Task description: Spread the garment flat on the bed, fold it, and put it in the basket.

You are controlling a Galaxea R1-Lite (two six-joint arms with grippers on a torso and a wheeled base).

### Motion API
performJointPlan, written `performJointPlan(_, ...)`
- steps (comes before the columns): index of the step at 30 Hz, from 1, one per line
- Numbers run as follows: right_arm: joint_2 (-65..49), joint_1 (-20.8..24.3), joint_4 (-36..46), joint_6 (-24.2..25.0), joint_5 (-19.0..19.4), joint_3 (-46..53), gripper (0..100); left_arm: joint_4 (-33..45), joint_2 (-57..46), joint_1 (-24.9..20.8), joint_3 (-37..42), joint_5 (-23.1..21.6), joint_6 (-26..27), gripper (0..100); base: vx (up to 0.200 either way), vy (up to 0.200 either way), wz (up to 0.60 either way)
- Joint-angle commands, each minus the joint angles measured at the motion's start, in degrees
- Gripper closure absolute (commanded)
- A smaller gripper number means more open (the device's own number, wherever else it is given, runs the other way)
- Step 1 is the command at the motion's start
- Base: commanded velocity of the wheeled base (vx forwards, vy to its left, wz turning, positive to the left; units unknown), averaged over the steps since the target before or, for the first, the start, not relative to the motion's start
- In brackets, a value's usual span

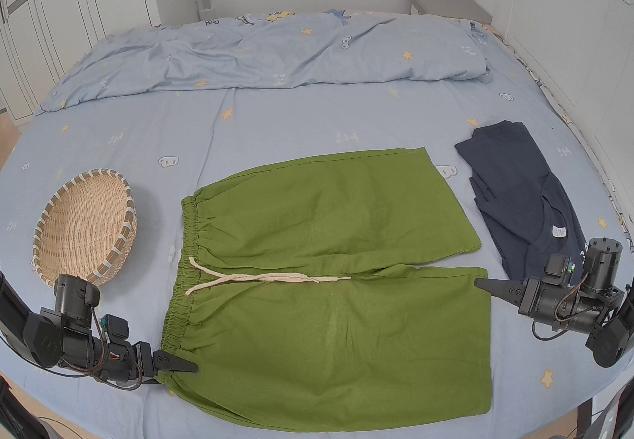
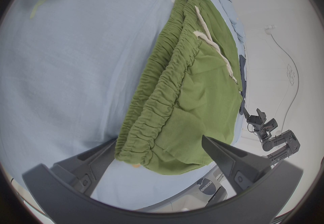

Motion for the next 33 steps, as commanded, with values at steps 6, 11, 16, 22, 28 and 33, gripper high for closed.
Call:
performJointPlan(6, 0.28, 0.02, -0.02, 0.00, 0.03, 0.01, 0, -3.57, 0.49, 1.57, 0.01, -2.76, -2.71, 100, 0.000, 0.000, 0.00)
performJointPlan(11, 0.37, 0.02, -0.02, -0.08, 0.03, 0.44, 0, -3.57, 0.22, 1.48, 0.36, -2.93, -2.71, 100, 0.000, 0.000, 0.00)
performJointPlan(16, -0.16, 0.37, -0.02, -0.61, -0.06, 3.17, 0, -3.48, -1.01, 2.80, 0.54, -2.84, -2.62, 100, 0.000, 0.000, 0.00)
performJointPlan(22, -1.83, 0.02, -0.46, -1.49, -0.41, 8.62, 0, -3.75, -5.49, 5.17, 2.65, -4.43, -1.92, 100, 0.000, 0.000, 0.00)
performJointPlan(28, -9.74, -0.78, 14.57, -2.11, -0.94, 8.62, 0, -3.75, -6.11, 6.40, 3.09, -6.98, 0.01, 100, 0.000, 0.000, 0.00)
performJointPlan(33, -11.76, 0.81, 25.73, -8.87, -0.85, 8.62, 0, -3.75, -5.93, 6.40, 2.91, -7.41, 0.36, 100, 0.000, 0.000, 0.00)
